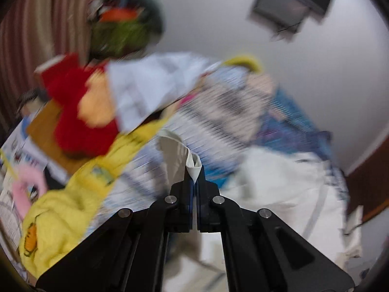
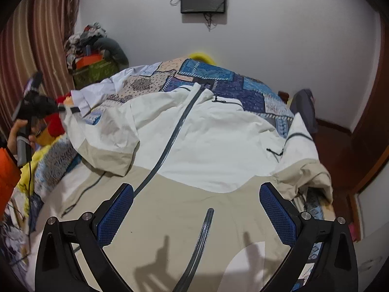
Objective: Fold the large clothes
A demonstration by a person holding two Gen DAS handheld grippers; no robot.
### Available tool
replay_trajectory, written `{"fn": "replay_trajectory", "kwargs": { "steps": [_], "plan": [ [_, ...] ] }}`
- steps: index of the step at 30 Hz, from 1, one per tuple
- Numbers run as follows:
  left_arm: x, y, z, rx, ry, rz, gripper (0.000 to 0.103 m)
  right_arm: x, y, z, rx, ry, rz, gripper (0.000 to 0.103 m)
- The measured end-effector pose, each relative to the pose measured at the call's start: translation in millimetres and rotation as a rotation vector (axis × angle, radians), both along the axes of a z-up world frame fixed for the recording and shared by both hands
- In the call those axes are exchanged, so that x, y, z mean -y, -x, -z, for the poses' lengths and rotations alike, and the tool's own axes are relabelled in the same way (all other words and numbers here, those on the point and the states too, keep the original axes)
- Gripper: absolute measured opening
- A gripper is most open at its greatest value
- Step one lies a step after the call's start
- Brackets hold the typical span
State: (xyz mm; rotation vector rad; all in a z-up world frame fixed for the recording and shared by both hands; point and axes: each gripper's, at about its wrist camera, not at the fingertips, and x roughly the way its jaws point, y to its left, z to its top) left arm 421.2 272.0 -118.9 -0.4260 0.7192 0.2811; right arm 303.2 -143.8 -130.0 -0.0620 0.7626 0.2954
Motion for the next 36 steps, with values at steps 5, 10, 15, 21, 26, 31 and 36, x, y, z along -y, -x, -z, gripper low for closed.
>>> {"fn": "replay_trajectory", "kwargs": {
  "steps": [5, 10, 15, 21, 26, 31, 36],
  "plan": [
    [97.3, -16.8, -68.4, 0.122, -0.090, 0.179, 0.001, 28.0, 0.4, -10.2, 0.006, -0.095, 0.029, 0.103],
    [201.0, -26.3, -101.0, 0.174, -0.090, 0.404, 0.001, 59.6, 8.3, -27.8, 0.066, -0.108, 0.084, 0.103],
    [299.1, -22.0, -90.8, 0.154, -0.092, 0.633, 0.001, 98.0, 18.1, -45.8, 0.103, -0.130, 0.133, 0.103],
    [374.3, -18.9, -49.2, 0.013, 0.008, 0.834, 0.001, 134.6, 32.0, -51.6, 0.110, -0.145, 0.190, 0.103],
    [402.9, -1.0, -26.0, -0.072, -0.018, 0.947, 0.011, 152.8, 37.1, -44.0, 0.080, -0.147, 0.218, 0.103],
    [377.1, 8.4, -29.9, -0.055, -0.028, 0.914, 0.072, 152.3, 29.2, -38.1, 0.033, -0.177, 0.202, 0.103],
    [295.2, 0.7, -25.0, -0.079, -0.090, 0.714, 0.077, 140.2, 12.1, -30.8, -0.012, -0.233, 0.157, 0.103]
  ]
}}
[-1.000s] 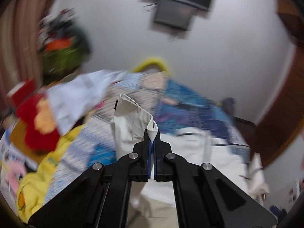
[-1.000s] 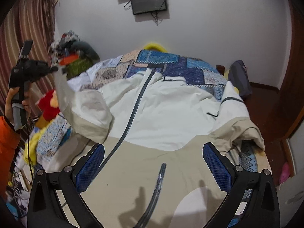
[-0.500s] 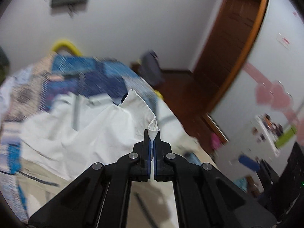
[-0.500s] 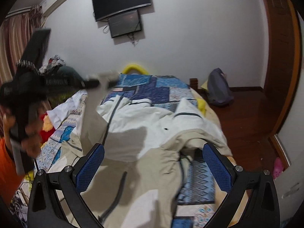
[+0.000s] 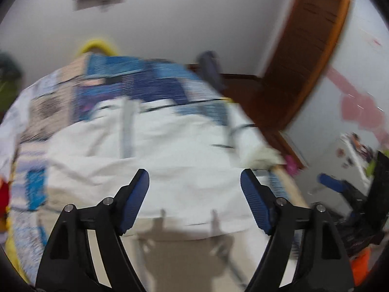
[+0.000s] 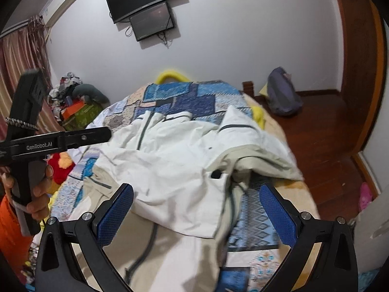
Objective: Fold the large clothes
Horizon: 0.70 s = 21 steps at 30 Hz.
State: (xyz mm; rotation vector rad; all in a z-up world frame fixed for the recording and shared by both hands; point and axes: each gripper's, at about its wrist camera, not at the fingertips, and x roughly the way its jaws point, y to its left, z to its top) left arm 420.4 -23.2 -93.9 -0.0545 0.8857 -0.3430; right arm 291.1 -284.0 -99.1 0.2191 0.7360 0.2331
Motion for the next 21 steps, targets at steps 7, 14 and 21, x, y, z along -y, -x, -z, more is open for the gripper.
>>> {"fn": "replay_trajectory", "kwargs": {
  "steps": [7, 14, 21],
  "plan": [
    [-145.6, -24.6, 67.4, -0.104, -0.148, -0.287, 0.078, -43.4, -45.5, 18.1, -0.062, -0.020, -0.089, 0.103],
    [-253.8, -66.4, 174.6, -0.336, -0.229, -0.409, 0.078, -103.7, -107.3, 51.4, -0.139, 0.099, -0.158, 0.103],
    [-274.5, -66.9, 214.3, -0.273, -0.088, -0.455, 0.056, -166.7, -153.6, 79.8, -0.197, 0.206, -0.251, 0.103]
  ]
}}
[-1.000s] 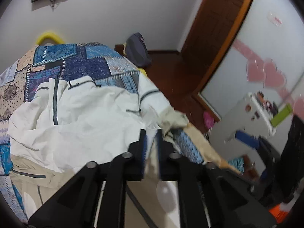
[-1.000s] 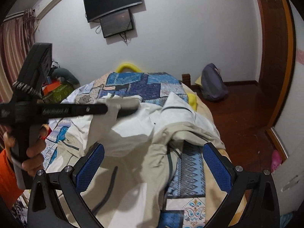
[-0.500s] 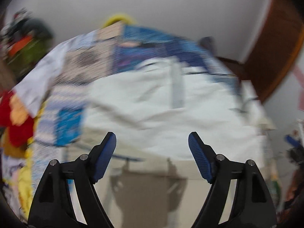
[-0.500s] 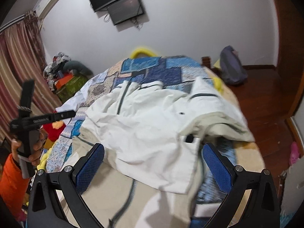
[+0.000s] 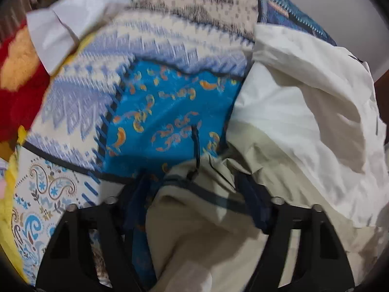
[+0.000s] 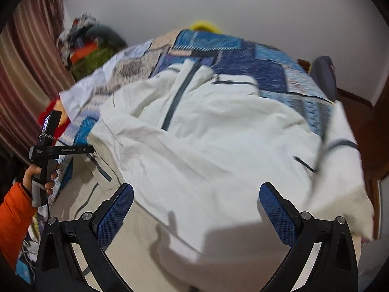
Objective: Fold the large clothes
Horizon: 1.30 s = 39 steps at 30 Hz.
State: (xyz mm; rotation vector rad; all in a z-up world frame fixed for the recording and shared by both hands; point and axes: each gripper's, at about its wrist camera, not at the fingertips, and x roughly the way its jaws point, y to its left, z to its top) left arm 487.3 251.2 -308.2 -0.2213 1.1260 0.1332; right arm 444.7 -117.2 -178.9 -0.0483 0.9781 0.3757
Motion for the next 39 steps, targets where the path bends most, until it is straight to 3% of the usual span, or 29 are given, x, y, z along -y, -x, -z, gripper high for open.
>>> {"fn": "replay_trajectory", "kwargs": {
  "steps": [1, 4, 10, 13, 17, 19, 22, 25, 27, 30, 31, 34, 39],
  "plan": [
    [5.6, 3.9, 0.3, 0.017, -0.049, 0.022, 0.037, -14.9, -8.0, 2.5, -0.003, 0.016, -0.023, 0.103],
    [8.1, 21.2, -1.3, 0.031, -0.083, 0.015, 0.019, -55.7, -22.7, 1.9, 0.014, 0.039, -0.101, 0.103],
    [-19.3, 54.6, -14.0, 0.043, 0.008, 0.003, 0.018, -176.0, -49.7, 2.8, 0.080, 0.067, -0.307, 0.103],
    [-27.8, 56.1, -11.7, 0.035, 0.034, 0.014, 0.018, -240.6, -69.2, 20.6, 0.048, 0.087, -0.375, 0.103],
    [-27.6, 62.0, -7.4, 0.061, 0.028, 0.028, 0.019, -302.8, -91.3, 59.0, -0.015, 0.226, -0.451, 0.102],
    [-27.6, 61.0, -5.0, 0.063, 0.029, 0.027, 0.020, -319.6, -105.2, 75.3, 0.037, 0.355, -0.440, 0.102],
    [-25.2, 60.2, -1.0, 0.075, 0.015, 0.034, 0.021, -313.2, -137.2, 79.8, 0.102, 0.436, -0.341, 0.102],
    [-23.6, 59.2, 0.8, 0.080, -0.001, 0.045, 0.021, -282.7, -179.3, 65.4, 0.016, 0.301, -0.194, 0.102],
    [-23.0, 59.6, 1.8, 0.084, -0.009, 0.054, 0.021, -267.8, -197.8, 58.6, 0.004, 0.265, -0.110, 0.102],
    [-19.0, 60.4, 3.4, 0.087, -0.039, 0.058, 0.021, -237.9, -218.9, 33.2, 0.039, 0.196, 0.048, 0.090],
    [-18.4, 61.6, 3.9, 0.089, -0.046, 0.058, 0.021, -224.5, -225.2, 25.0, 0.019, 0.130, 0.082, 0.090],
    [-16.6, 62.3, 4.7, 0.108, -0.061, 0.070, 0.021, -188.2, -224.9, 13.6, -0.090, -0.088, 0.085, 0.091],
    [-20.8, 71.9, -2.2, 0.106, -0.015, 0.085, 0.021, -153.5, -158.5, 14.4, -0.072, -0.107, -0.028, 0.098]
  ]
}}
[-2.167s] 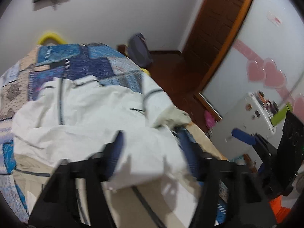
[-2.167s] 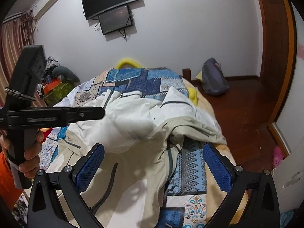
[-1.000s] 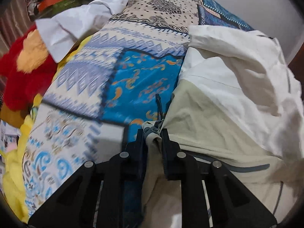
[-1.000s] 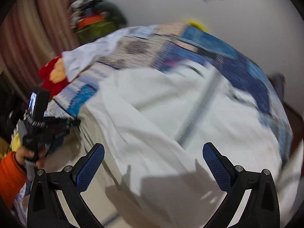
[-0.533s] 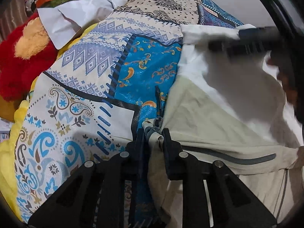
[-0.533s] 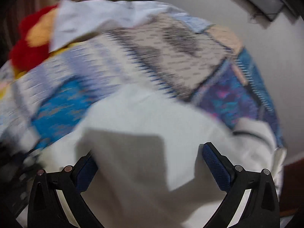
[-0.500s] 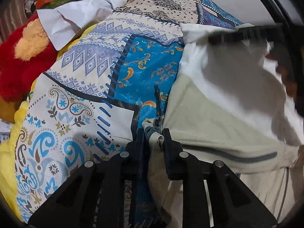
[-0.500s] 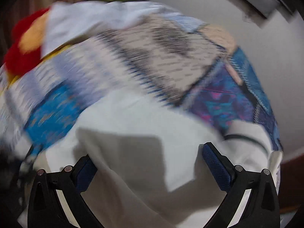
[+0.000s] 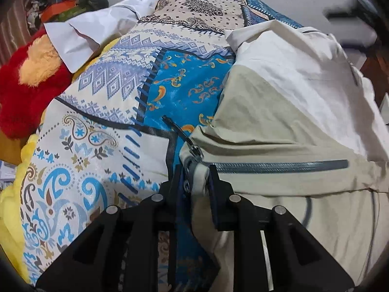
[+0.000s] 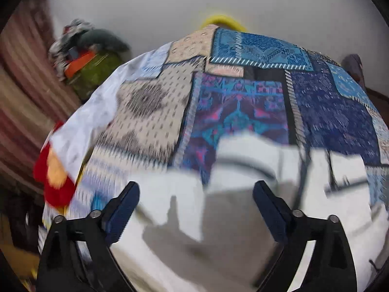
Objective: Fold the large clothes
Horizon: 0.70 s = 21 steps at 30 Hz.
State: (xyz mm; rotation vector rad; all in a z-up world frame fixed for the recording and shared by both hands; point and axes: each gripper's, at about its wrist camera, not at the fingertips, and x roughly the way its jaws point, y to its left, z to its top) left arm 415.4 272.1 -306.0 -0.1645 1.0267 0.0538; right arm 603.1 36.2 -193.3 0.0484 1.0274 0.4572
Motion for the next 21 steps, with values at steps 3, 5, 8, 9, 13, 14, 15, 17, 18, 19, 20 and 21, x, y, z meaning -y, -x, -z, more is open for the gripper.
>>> {"fn": "replay_trajectory", "kwargs": {
  "steps": [3, 5, 8, 9, 13, 14, 15, 17, 18, 19, 20, 21],
  "plan": [
    [2.1, 8.9, -2.7, -0.028, 0.011, 0.003, 0.022, 14.9, 50.6, 18.6, -0.016, 0.033, -0.104, 0.099],
    [7.0, 16.4, -2.6, -0.046, -0.013, 0.021, 0.022, 22.2, 80.9, 44.4, -0.043, 0.120, -0.164, 0.099],
    [19.4, 30.1, -5.0, -0.086, -0.082, 0.052, 0.022, 36.1, 116.2, 65.3, -0.008, 0.271, -0.183, 0.099],
    [23.1, 34.3, -6.7, -0.099, -0.100, 0.060, 0.022, 40.5, 128.4, 65.1, 0.030, 0.319, -0.190, 0.099],
    [33.0, 48.1, -23.6, -0.112, -0.124, 0.063, 0.025, 72.2, 172.6, 43.0, 0.091, 0.367, -0.179, 0.099],
    [34.8, 50.5, -30.5, -0.106, -0.119, 0.060, 0.027, 83.8, 180.3, 33.3, 0.103, 0.334, -0.161, 0.099],
    [37.2, 50.4, -38.5, -0.097, -0.122, 0.056, 0.033, 94.1, 185.7, 24.6, 0.109, 0.309, -0.140, 0.099],
    [44.2, 49.6, -55.6, -0.070, -0.141, 0.044, 0.045, 126.9, 196.9, -2.7, 0.142, 0.239, -0.061, 0.099],
    [50.0, 47.4, -67.3, -0.046, -0.151, 0.039, 0.051, 140.5, 201.1, -13.4, 0.158, 0.207, -0.025, 0.100],
    [55.4, 43.7, -77.1, -0.024, -0.154, 0.035, 0.055, 159.8, 207.2, -26.5, 0.173, 0.161, 0.028, 0.103],
    [62.0, 40.2, -86.8, -0.003, -0.154, 0.032, 0.057, 181.0, 212.5, -38.4, 0.182, 0.105, 0.087, 0.103],
    [68.6, 36.0, -95.5, 0.014, -0.150, 0.030, 0.060, 197.1, 217.3, -46.0, 0.180, 0.061, 0.129, 0.103]
  ]
}}
